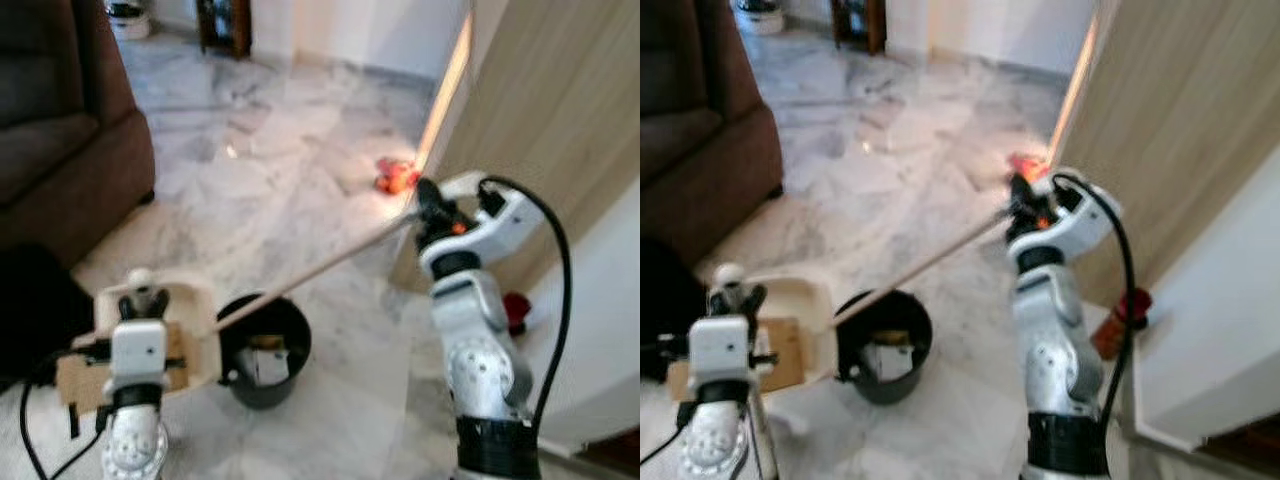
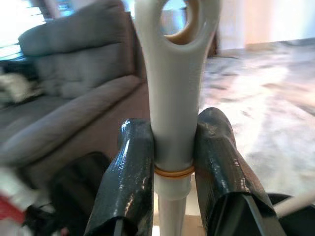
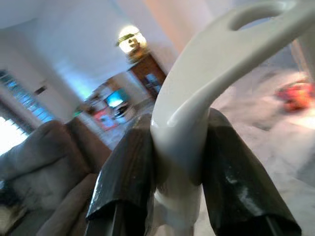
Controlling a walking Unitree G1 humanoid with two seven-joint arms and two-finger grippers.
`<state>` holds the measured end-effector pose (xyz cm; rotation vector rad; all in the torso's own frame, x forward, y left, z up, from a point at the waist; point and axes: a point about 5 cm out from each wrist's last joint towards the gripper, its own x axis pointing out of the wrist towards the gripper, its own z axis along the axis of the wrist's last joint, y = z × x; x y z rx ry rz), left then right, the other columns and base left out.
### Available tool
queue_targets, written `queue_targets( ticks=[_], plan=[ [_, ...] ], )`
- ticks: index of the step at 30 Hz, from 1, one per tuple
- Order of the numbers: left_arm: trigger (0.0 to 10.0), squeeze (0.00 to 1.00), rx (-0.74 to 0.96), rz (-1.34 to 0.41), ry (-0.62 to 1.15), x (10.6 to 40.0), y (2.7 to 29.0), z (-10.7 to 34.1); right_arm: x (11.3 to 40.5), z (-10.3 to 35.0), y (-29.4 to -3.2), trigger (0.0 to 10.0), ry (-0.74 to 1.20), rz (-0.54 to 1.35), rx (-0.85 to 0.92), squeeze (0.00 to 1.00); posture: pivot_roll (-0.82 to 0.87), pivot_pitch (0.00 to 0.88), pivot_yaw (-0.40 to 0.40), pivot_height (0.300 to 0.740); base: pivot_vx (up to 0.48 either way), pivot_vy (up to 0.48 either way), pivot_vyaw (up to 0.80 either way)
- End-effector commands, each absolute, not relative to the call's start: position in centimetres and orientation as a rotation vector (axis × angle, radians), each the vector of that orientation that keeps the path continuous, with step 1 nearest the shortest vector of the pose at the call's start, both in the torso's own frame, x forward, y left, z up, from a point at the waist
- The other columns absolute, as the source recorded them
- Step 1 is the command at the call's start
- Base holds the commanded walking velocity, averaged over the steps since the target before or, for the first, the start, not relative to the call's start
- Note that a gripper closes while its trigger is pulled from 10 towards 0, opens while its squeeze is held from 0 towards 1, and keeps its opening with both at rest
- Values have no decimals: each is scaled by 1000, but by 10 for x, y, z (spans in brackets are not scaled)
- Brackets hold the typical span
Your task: Sweep floor
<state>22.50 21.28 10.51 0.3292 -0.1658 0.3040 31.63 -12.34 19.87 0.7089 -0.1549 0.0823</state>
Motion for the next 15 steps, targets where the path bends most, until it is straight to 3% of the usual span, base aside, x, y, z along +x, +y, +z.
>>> queue_targets(
  ticks=[1, 15],
  plan=[
    [10000, 0, 347, 315, -194, 224, 215, 111, 314, 218, -114, 10000, -225, 144, 772, 0, 213, 84, -88, 740, 262, 0, 0],
    [10000, 0, 347, 316, -196, 224, 216, 111, 314, 216, -113, 10000, -219, 149, 786, 0, 215, 85, -89, 740, 261, 0, 0]
  ],
)
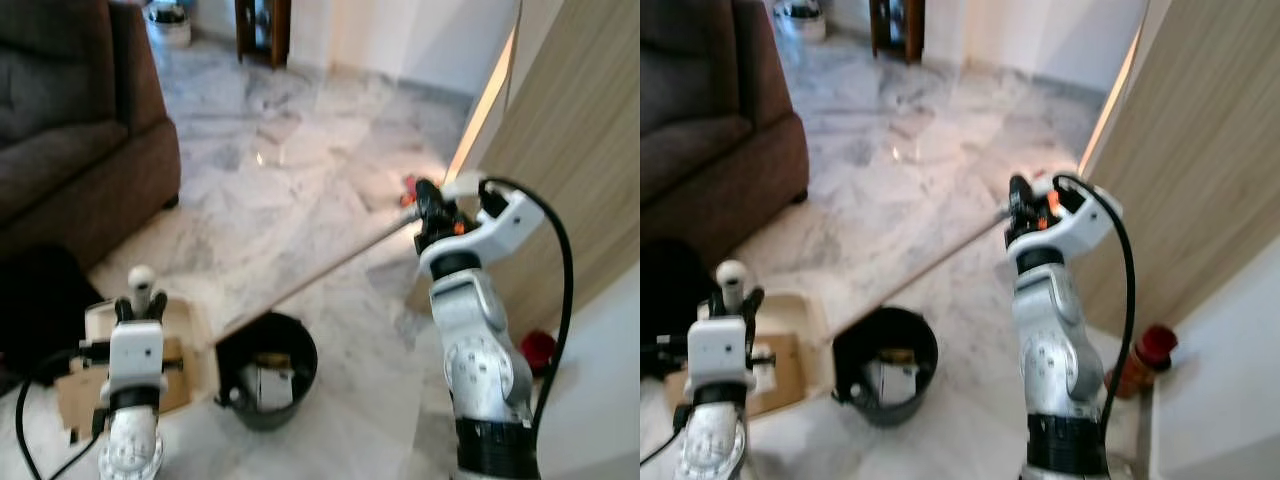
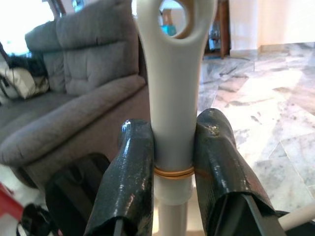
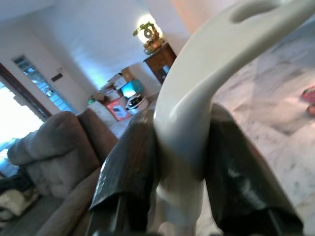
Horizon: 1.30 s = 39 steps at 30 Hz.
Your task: Sweep floor
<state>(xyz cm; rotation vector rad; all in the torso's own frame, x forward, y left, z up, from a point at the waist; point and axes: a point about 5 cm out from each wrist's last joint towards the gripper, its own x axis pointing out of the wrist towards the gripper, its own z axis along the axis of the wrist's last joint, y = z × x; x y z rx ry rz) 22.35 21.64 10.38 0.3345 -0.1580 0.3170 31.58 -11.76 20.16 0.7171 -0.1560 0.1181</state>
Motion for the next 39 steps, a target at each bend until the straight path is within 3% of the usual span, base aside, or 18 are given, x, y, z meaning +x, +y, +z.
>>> queue_targets(
  ticks=[1, 22, 39],
  plan=[
    [10000, 0, 346, 316, -196, 224, 216, 111, 314, 216, -112, 10000, -218, 149, 787, 0, 215, 85, -89, 740, 262, 0, 0],
    [10000, 0, 340, 309, -195, 225, 215, 111, 314, 214, -112, 10000, -206, 149, 791, 0, 215, 87, -90, 740, 260, 0, 0],
    [10000, 0, 333, 215, -202, 221, 207, 115, 316, 214, -123, 10000, -258, 19, 692, 0, 222, 89, -89, 740, 0, 0, 0]
  ],
)
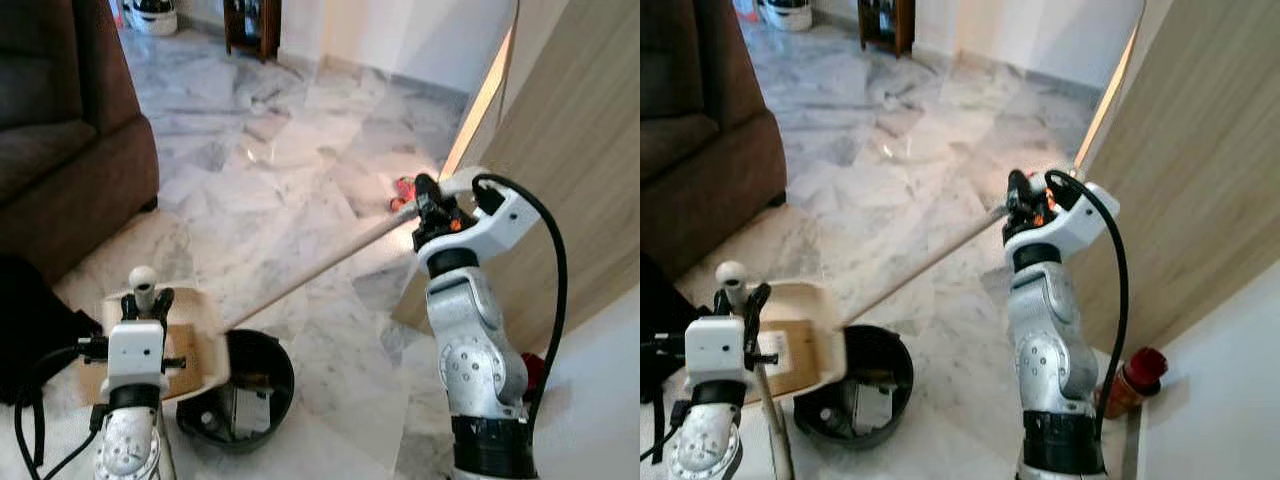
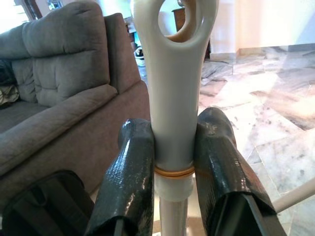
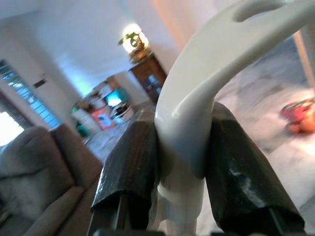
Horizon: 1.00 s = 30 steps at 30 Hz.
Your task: Sweep floor
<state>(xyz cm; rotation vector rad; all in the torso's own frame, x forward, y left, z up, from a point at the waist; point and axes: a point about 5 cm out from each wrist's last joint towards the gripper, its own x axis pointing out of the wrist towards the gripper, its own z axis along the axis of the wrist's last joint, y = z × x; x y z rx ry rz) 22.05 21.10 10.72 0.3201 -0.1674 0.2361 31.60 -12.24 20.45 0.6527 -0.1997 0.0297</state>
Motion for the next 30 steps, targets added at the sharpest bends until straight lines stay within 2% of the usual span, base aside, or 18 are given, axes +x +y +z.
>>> queue_targets(
  ticks=[1, 9, 20, 30],
  plan=[
    [10000, 0, 332, 208, -202, 221, 205, 115, 316, 217, -125, 10000, -277, 3, 677, 0, 222, 89, -89, 740, 0, 0, 0],
    [10000, 0, 333, 195, -205, 221, 203, 116, 313, 225, -127, 10000, -339, -20, 619, 0, 220, 87, -88, 740, 0, 0, 0],
    [10000, 0, 331, 192, -207, 221, 202, 116, 299, 242, -99, 10000, -487, 193, 399, 0, 217, 90, -89, 740, 0, 0, 0],
    [10000, 0, 332, 191, -212, 221, 202, 116, 292, 250, -90, 10000, -559, 230, 336, 0, 216, 93, -91, 740, 0, 0, 0]
  ],
)
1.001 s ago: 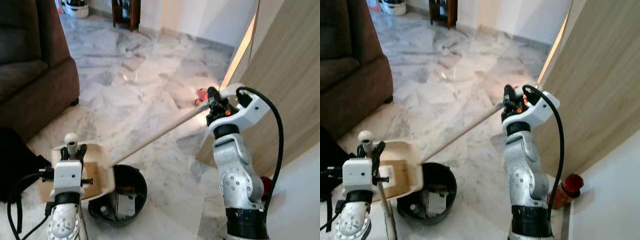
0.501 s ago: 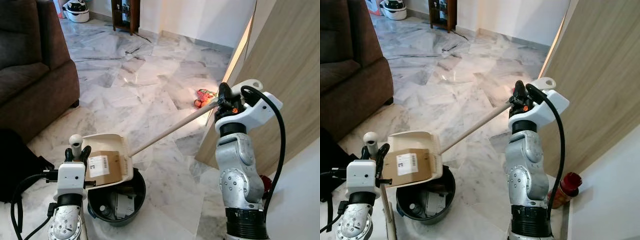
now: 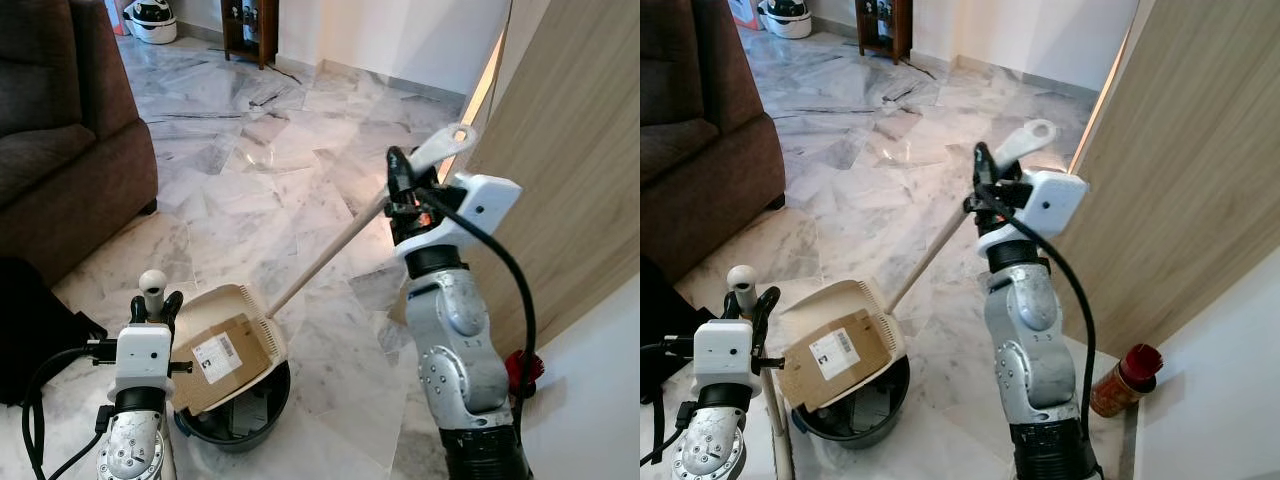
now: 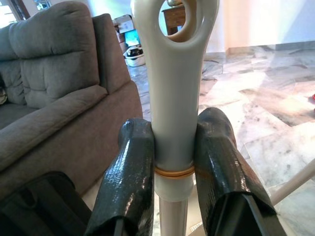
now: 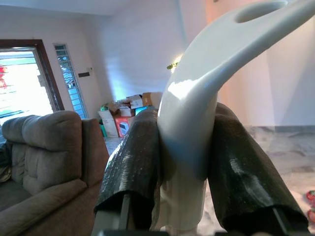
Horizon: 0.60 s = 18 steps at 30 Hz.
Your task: Sweep floor
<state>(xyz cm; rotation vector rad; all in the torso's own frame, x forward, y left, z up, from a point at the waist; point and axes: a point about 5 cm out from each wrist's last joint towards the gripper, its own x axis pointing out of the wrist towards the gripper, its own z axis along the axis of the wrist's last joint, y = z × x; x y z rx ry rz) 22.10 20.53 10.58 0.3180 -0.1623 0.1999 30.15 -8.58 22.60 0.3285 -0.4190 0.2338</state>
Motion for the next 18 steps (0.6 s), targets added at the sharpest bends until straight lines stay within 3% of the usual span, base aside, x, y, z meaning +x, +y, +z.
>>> queue_targets(
  ticks=[1, 18],
  plan=[
    [10000, 0, 333, 191, -213, 221, 202, 116, 291, 251, -90, 10000, -567, 228, 331, 0, 216, 93, -91, 740, 0, 0, 0],
    [10000, 0, 334, 191, -223, 222, 201, 118, 274, 269, -73, 10000, -694, 324, 319, 0, 215, 96, -90, 740, 0, 0, 0]
  ],
)
